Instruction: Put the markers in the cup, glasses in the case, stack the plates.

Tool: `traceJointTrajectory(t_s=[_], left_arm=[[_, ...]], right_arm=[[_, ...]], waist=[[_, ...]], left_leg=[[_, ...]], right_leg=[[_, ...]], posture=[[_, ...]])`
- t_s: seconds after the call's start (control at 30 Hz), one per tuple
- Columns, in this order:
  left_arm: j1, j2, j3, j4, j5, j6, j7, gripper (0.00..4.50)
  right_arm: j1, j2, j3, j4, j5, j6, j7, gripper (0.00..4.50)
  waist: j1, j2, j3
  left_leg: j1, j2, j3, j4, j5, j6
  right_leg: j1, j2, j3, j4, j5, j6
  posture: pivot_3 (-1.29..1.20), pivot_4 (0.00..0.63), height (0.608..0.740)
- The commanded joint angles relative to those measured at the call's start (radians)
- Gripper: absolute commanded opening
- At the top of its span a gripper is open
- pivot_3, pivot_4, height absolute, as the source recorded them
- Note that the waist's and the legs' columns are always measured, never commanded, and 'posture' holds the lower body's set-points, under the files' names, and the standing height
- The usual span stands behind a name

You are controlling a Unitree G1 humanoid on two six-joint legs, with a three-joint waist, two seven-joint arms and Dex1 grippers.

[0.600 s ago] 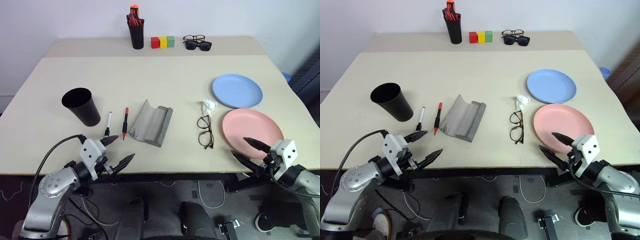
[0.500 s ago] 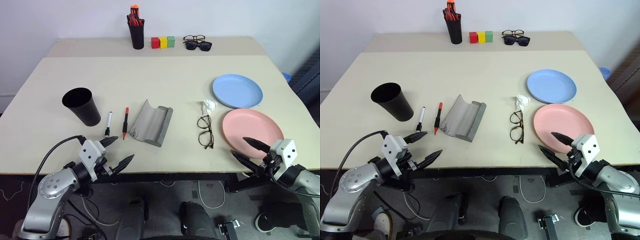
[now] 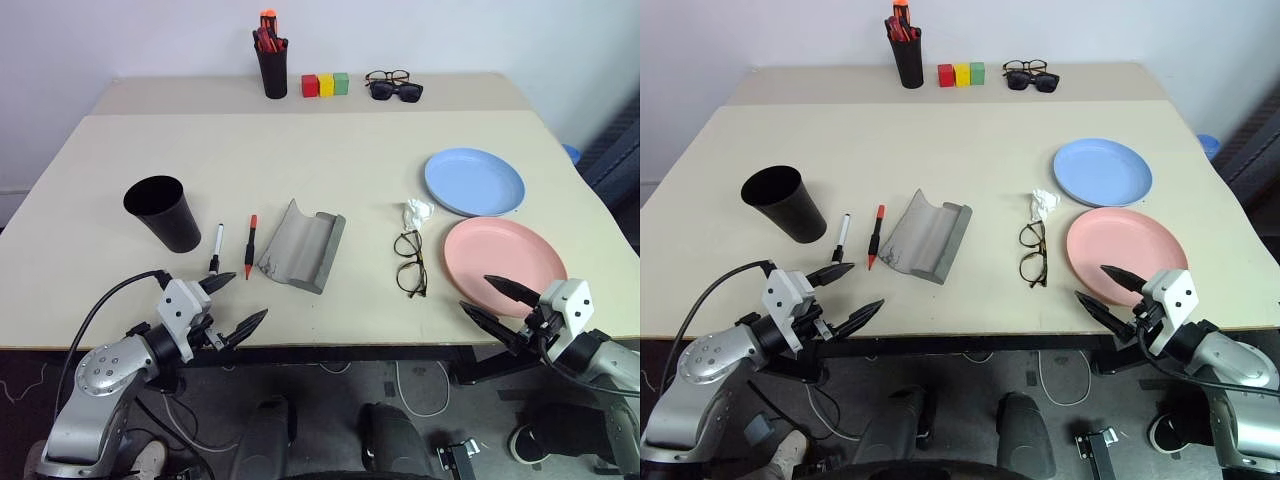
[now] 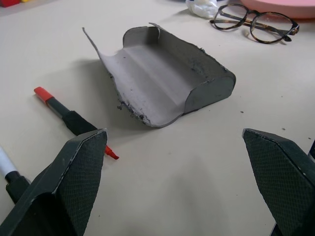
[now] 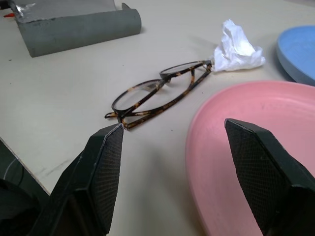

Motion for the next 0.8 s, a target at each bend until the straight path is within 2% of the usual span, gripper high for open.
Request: traceJointTrajectory(t_s=[0.03,0.17,0.27,0.5,0.6,0.8], left_arm=[[0.001,-0.012,0.022,-0.055,-0.012,-0.007,0.032,4.5],[-0.016,-0.042,0.041,-0.086,-0.049,0.047,0.093,4.5],[-0.042,-0.071,0.098,-0.125,-0.156,0.155,0.167,4.5],[-0.239,-0.129,0.224,-0.151,-0.391,0.437,0.45,4.5],[-0.307,-0.156,0.247,-0.151,-0.454,0.523,0.568,4.5],[-0.389,-0.182,0.242,-0.176,-0.486,0.692,0.799,4.5]], right_arm=[[-0.038,-0.009,-0.006,0.03,0.005,-0.031,0.022,3.33],[-0.104,-0.037,0.002,0.043,0.031,-0.041,0.09,3.33],[-0.23,-0.058,0.033,0.023,0.079,-0.016,0.148,3.33],[-0.505,-0.058,0.214,0.05,0.064,-0.002,0.293,3.33],[-0.555,-0.045,0.257,0.087,0.04,-0.022,0.31,3.33],[-0.579,-0.025,0.287,0.098,0.022,-0.028,0.3,3.33]], waist=[[0.0,0.0,0.0],[0.0,0.0,0.0],[-0.006,0.0,0.001],[0.002,-0.004,0.003],[0.002,-0.005,0.003],[0.0,-0.007,0.004]], left_leg=[[0.0,0.0,0.0,0.0,0.0,0.0],[0.0,0.0,0.0,0.001,0.0,0.001],[0.0,0.0,0.0,0.001,0.001,0.002],[0.002,0.0,-0.003,0.005,0.002,0.003],[0.001,-0.001,-0.004,0.006,0.002,0.003],[0.001,-0.002,-0.003,0.007,0.002,0.002]], right_leg=[[0.0,0.0,0.0,0.0,0.0,0.0],[0.001,0.0,0.0,0.0,0.0,0.0],[0.001,0.001,0.0,0.002,0.0,0.0],[0.001,0.005,-0.001,0.009,0.001,0.0],[0.003,0.005,-0.001,0.009,0.001,0.0],[0.004,0.005,0.0,0.008,0.002,0.002]], posture=[[0.0,0.15,0.74],[0.0,0.15,0.74],[0.0,0.15,0.74],[0.0,0.15,0.74],[0.0,0.15,0.74],[0.0,0.15,0.74]])
